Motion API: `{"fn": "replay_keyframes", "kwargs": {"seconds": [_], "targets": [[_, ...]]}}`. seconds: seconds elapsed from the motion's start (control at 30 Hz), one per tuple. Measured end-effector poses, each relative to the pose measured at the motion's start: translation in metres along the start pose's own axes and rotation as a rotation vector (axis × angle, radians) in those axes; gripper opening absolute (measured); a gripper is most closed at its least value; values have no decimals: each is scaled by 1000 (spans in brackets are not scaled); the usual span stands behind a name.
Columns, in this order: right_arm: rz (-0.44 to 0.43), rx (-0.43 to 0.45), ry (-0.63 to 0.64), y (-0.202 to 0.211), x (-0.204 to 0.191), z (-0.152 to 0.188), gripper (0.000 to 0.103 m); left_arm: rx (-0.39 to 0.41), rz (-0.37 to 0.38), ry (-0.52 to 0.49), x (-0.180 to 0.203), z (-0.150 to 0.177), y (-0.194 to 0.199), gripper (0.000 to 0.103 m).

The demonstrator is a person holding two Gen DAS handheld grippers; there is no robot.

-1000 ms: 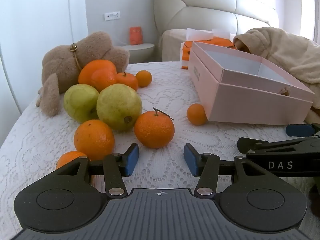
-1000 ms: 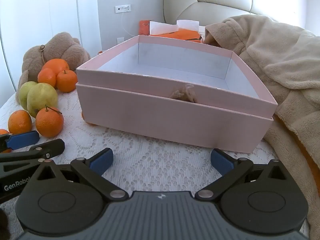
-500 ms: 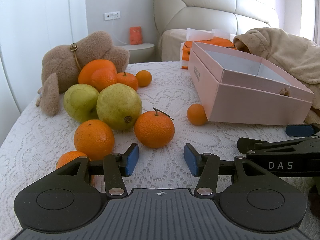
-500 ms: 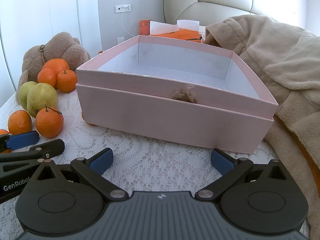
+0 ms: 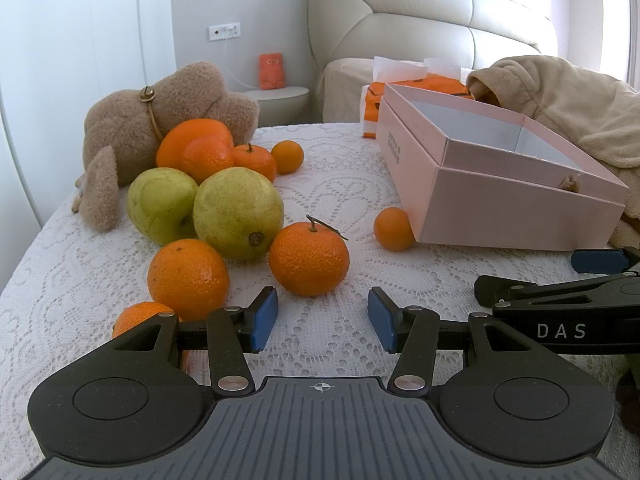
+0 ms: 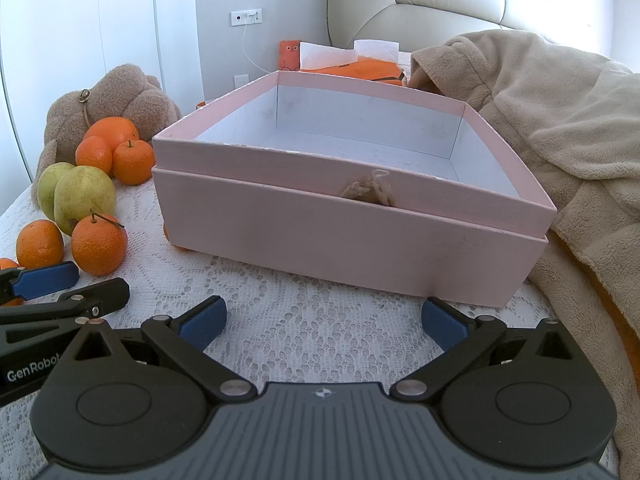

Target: Organize fruits

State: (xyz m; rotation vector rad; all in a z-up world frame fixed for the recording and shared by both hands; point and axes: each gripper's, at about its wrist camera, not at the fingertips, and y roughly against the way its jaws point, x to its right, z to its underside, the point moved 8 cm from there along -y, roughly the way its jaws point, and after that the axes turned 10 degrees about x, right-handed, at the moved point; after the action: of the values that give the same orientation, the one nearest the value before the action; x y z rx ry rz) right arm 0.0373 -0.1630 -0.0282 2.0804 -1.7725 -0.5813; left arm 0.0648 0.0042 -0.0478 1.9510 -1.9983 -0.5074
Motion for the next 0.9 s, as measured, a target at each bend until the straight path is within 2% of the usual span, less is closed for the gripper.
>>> {"fn": "replay_keyframes", "kwargs": {"seconds": [0.9], "targets": [[-2,0,-2,1,0,0,103,0,0,2,0,0,0,56]]}}
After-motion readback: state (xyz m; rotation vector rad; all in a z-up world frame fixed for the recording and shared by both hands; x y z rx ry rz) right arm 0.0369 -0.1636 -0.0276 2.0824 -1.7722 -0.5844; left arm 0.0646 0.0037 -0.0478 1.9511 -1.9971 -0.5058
